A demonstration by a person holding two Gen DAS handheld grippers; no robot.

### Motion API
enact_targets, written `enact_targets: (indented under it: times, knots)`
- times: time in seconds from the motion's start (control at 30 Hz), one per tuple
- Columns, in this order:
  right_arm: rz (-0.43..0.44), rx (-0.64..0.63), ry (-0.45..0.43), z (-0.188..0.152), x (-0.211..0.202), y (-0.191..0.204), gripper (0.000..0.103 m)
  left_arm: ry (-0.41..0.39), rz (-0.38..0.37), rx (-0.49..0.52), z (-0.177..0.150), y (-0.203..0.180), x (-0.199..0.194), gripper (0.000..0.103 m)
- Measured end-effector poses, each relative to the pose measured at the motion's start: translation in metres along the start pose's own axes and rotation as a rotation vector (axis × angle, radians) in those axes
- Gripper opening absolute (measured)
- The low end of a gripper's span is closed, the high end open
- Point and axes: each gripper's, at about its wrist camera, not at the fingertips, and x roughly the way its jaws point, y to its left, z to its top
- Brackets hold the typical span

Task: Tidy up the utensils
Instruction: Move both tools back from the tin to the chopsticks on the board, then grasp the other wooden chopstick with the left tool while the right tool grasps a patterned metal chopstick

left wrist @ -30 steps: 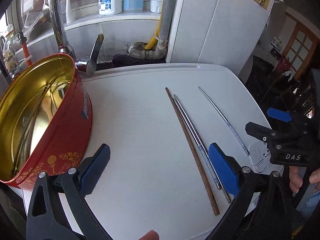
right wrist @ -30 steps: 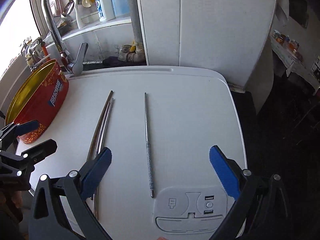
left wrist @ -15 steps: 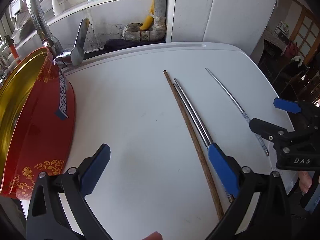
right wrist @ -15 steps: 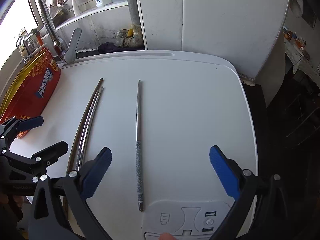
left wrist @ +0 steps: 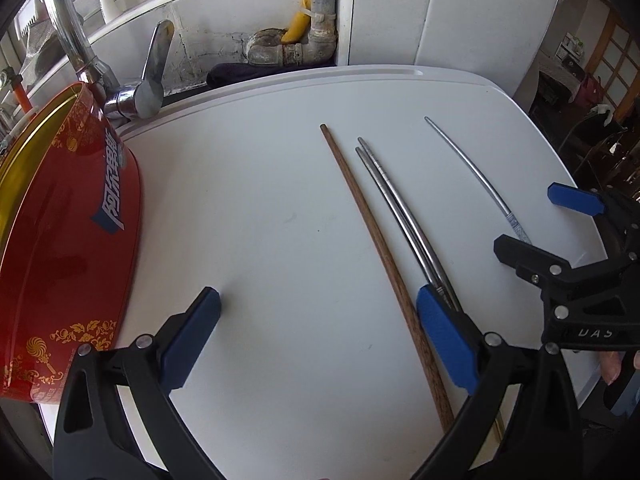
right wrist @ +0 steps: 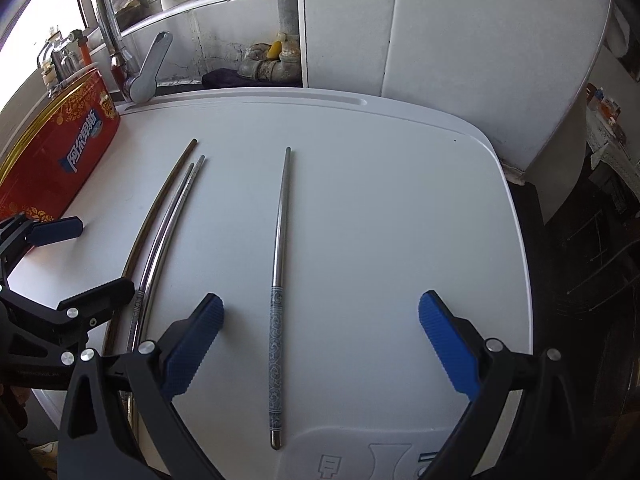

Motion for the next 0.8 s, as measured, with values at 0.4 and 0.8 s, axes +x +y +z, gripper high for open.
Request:
enact_targets:
  times: [0.4, 0.8]
  knots:
    - [0.001, -0.034, 0.031, 0.004, -0.013, 0.017, 0.006, -0.018, -0.009, -0.043, -0.009, 0.001, -0.019, 0.006]
    - [0.12, 0.038, -0.072, 0.003, -0.058, 0.017, 0.005, -0.087, -0.099, -0.111, -0.014, 0.015, -0.062, 0.005]
